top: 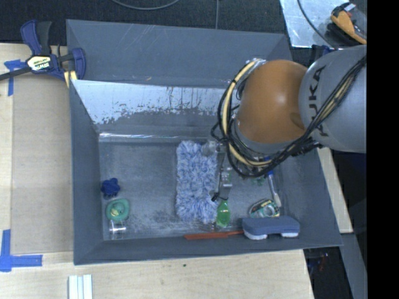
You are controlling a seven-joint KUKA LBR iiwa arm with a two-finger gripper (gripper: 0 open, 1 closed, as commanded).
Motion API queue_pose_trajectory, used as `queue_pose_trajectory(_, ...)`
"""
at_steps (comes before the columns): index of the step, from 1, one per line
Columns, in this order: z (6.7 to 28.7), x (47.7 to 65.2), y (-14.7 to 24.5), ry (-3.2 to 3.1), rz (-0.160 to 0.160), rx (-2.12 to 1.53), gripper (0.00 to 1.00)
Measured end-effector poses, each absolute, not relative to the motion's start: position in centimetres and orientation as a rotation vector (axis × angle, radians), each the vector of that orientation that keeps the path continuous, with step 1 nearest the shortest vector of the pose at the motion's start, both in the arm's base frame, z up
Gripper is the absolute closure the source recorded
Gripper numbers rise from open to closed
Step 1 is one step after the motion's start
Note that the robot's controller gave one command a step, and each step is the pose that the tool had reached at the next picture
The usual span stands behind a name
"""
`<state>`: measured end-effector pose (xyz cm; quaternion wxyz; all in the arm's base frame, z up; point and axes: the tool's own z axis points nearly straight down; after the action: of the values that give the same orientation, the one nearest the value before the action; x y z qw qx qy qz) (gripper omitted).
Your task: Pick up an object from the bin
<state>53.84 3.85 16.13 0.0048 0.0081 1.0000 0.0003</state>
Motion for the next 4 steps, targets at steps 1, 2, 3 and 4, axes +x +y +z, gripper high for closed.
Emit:
queue_pose_trajectory(1,20.1,58.9,9.1,3.121,0.002,-0.161,0.00)
queue_pose_trajectory(2,26.7,50.1,4.7,3.148,-0.005,0.005,0.00)
queue_pose_trajectory(3,18.4,50.6,4.3,3.115,0.003,-0.167,0.00)
queue_pose_trajectory(4,20.8,51.2,4.8,3.123,0.002,0.096,0.00)
